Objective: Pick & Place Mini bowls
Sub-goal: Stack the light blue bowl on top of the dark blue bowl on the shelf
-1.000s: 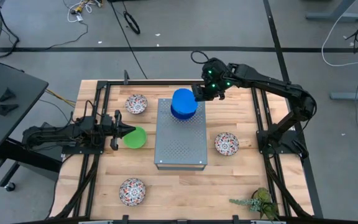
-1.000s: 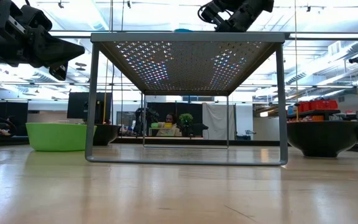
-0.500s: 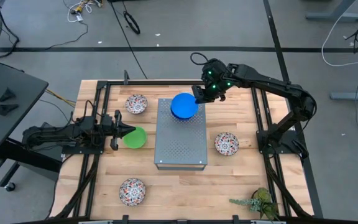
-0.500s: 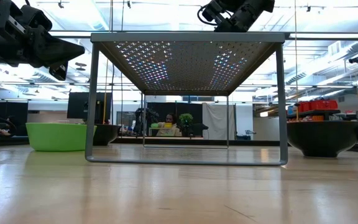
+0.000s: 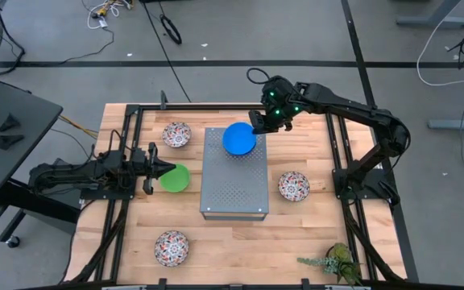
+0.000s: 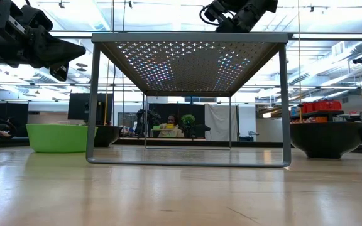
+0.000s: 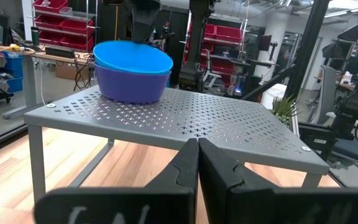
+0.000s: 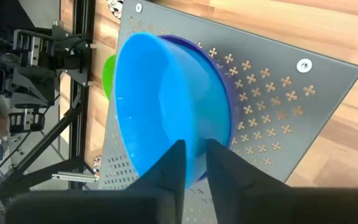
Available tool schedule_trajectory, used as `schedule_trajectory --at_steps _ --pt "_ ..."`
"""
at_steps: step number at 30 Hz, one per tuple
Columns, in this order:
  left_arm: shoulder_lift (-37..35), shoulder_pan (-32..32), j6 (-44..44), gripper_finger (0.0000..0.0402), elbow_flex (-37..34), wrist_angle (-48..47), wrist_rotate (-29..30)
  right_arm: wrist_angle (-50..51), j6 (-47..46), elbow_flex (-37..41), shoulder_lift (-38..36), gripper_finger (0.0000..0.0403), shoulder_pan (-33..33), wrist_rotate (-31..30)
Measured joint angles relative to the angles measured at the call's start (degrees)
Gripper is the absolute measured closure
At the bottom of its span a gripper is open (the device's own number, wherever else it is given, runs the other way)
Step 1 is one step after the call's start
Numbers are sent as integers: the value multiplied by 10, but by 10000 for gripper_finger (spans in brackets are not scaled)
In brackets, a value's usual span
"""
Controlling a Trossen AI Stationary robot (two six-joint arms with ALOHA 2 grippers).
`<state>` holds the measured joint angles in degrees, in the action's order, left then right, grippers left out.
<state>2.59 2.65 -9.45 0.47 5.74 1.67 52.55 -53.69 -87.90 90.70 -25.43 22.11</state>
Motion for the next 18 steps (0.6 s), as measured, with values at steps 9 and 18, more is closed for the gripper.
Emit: schedule_trajectory --at_steps 9,18 --pt "0 0 0 387 0 0 0 -40 -14 0 0 262 0 23" --pt "0 0 0 387 0 0 0 -53 -16 0 -5 272 0 36"
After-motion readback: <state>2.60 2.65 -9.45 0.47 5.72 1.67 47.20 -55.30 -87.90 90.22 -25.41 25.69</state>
